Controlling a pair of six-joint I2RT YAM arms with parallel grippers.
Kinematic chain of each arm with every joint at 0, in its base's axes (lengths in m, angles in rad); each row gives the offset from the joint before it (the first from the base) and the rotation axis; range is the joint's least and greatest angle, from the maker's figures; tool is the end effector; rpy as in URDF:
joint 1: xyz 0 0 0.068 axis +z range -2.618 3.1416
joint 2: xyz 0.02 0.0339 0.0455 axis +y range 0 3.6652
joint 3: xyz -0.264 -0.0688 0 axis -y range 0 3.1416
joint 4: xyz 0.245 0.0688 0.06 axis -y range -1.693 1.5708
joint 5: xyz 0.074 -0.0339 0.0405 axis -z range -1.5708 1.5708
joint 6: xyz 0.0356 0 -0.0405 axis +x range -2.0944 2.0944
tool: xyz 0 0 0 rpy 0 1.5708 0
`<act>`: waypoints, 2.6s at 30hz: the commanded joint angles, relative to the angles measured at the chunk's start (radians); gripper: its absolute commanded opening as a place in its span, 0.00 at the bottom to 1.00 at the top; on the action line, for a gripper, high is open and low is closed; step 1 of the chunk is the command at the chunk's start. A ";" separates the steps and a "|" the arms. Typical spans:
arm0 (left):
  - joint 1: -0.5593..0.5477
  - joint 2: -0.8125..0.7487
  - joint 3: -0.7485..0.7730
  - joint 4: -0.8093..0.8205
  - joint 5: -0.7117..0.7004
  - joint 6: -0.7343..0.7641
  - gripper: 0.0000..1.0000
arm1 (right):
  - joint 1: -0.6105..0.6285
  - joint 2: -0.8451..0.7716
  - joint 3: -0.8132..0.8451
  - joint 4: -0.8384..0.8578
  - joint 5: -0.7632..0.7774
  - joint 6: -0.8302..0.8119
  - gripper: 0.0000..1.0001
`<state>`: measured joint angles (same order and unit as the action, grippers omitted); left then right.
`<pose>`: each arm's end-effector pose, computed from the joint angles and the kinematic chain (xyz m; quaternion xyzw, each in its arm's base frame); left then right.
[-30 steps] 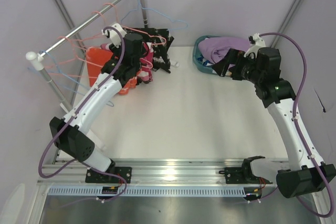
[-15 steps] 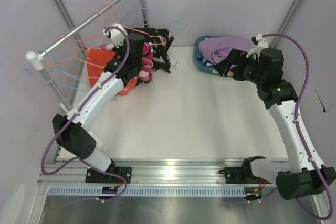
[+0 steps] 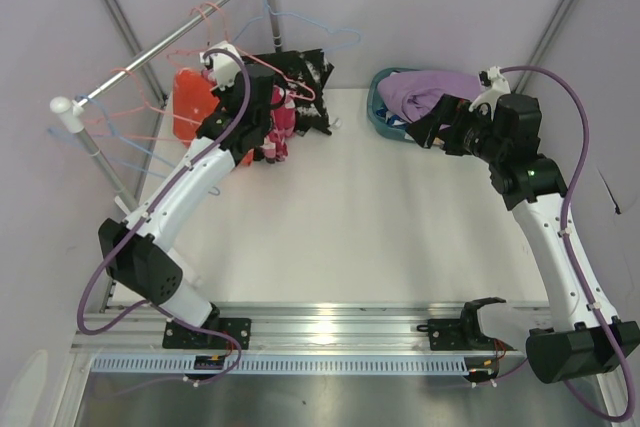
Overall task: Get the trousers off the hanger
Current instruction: Grab a hanger with trousers on it with the left arm
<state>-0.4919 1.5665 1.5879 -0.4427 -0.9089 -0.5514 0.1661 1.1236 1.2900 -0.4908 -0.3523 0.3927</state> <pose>0.3218 -0.1406 0.4035 -0.2610 0.7467 0.0760 0.6071 0.2340 0.0517 0.4171 -0.0112 0.8059 0.2952 0.5131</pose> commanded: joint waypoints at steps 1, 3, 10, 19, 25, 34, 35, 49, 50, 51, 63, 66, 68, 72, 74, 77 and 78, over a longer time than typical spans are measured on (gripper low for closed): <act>-0.007 -0.082 0.058 0.085 -0.005 0.093 0.00 | -0.005 -0.010 -0.004 0.058 -0.043 0.017 0.99; -0.007 -0.108 0.055 0.093 -0.001 0.108 0.00 | -0.004 -0.008 -0.008 0.066 -0.048 0.024 0.99; -0.013 -0.152 0.080 0.095 -0.057 0.088 0.00 | -0.004 0.007 -0.011 0.098 -0.065 0.052 0.99; -0.040 -0.165 0.139 0.052 -0.183 0.008 0.00 | -0.004 0.019 -0.009 0.112 -0.077 0.058 0.99; -0.042 -0.137 0.152 0.019 -0.214 0.021 0.00 | -0.004 0.033 -0.009 0.118 -0.089 0.060 0.99; 0.015 -0.089 0.066 -0.148 -0.089 -0.196 0.00 | -0.004 0.036 -0.011 0.095 -0.090 0.043 0.99; 0.025 -0.085 0.061 -0.154 -0.076 -0.208 0.00 | -0.004 0.035 -0.011 0.090 -0.088 0.040 0.99; 0.121 -0.008 0.069 -0.237 0.024 -0.228 0.27 | -0.004 0.036 -0.012 0.092 -0.082 0.046 0.99; 0.125 -0.002 0.073 -0.240 0.021 -0.223 0.35 | -0.004 0.035 -0.014 0.087 -0.077 0.038 0.99; 0.128 0.001 0.076 -0.243 0.018 -0.220 0.39 | -0.004 0.028 -0.014 0.083 -0.073 0.037 0.99; 0.131 0.079 0.156 -0.266 -0.013 -0.127 0.51 | -0.004 -0.001 -0.029 0.069 -0.048 0.026 0.99; 0.127 0.089 0.161 -0.278 -0.044 -0.113 0.44 | -0.004 -0.004 -0.035 0.070 -0.050 0.029 0.99; 0.122 0.086 0.158 -0.277 -0.062 -0.098 0.42 | -0.004 -0.002 -0.037 0.075 -0.051 0.031 0.99; 0.105 0.089 0.159 -0.268 -0.126 -0.064 0.36 | -0.004 0.001 -0.038 0.080 -0.059 0.034 0.99; 0.099 0.093 0.158 -0.271 -0.146 -0.059 0.26 | -0.004 0.002 -0.041 0.086 -0.060 0.035 0.99; 0.098 0.093 0.155 -0.264 -0.151 -0.059 0.06 | -0.004 0.001 -0.041 0.083 -0.060 0.038 0.99; 0.098 0.093 0.156 -0.261 -0.151 -0.058 0.00 | -0.004 -0.001 -0.041 0.081 -0.059 0.035 0.99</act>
<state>-0.3908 1.6592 1.7039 -0.7177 -0.9859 -0.6266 0.1661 1.1473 1.2530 -0.4351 -0.4080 0.4328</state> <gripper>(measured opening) 0.059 0.993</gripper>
